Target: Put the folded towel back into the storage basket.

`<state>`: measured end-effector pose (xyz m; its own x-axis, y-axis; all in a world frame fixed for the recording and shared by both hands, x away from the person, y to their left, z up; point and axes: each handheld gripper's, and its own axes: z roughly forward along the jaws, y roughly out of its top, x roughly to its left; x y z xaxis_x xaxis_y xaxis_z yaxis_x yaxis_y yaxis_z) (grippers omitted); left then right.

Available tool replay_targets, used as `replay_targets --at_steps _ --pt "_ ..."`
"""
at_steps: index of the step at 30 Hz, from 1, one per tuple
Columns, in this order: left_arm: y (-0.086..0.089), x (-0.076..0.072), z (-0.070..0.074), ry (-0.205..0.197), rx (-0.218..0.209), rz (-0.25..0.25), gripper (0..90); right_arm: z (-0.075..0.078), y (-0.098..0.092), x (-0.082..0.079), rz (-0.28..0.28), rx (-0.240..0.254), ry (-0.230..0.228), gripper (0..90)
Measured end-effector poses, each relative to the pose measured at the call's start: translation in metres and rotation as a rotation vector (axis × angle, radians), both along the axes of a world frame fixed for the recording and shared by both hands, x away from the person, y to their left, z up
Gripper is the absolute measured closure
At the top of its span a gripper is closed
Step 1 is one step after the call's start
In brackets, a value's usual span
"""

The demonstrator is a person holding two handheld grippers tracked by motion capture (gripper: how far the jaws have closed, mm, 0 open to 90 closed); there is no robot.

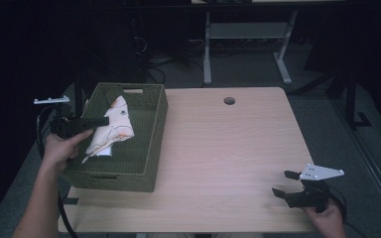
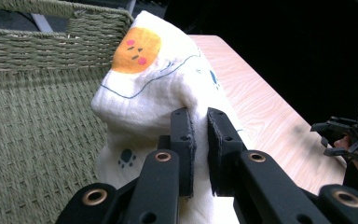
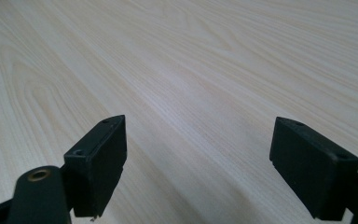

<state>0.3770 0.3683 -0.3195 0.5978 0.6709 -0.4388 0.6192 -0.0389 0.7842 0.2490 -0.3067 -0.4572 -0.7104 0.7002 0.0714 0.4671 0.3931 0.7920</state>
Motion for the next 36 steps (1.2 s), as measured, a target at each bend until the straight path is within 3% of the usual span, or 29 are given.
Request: replay_targets --at_steps 17,25,26,27,28,29,36 --pt "-0.004 0.018 -0.018 0.022 0.062 -0.041 81.8 -0.003 0.001 -0.001 -0.004 -0.002 0.013 18.5" --pt "-0.007 0.027 -0.021 0.016 0.122 -0.061 81.6 -0.004 0.000 -0.001 -0.008 -0.008 0.015 18.5" --pt "-0.009 0.028 -0.021 0.010 0.147 -0.057 80.1 -0.004 0.000 -0.001 -0.008 -0.007 0.017 18.5" --pt "-0.009 0.029 -0.022 0.011 0.161 -0.051 72.6 -0.004 0.000 -0.001 -0.008 -0.008 0.018 18.5" --pt "-0.009 0.031 -0.023 0.030 0.144 -0.049 64.8 -0.004 0.000 -0.001 -0.008 -0.008 0.018 18.5" --pt "-0.009 0.031 -0.023 0.035 0.135 -0.050 63.4 -0.004 0.000 -0.001 -0.009 -0.008 0.018 18.5" --pt "-0.008 0.026 -0.021 0.040 0.123 -0.025 61.0 -0.004 0.001 -0.001 -0.009 -0.010 0.015 18.5"
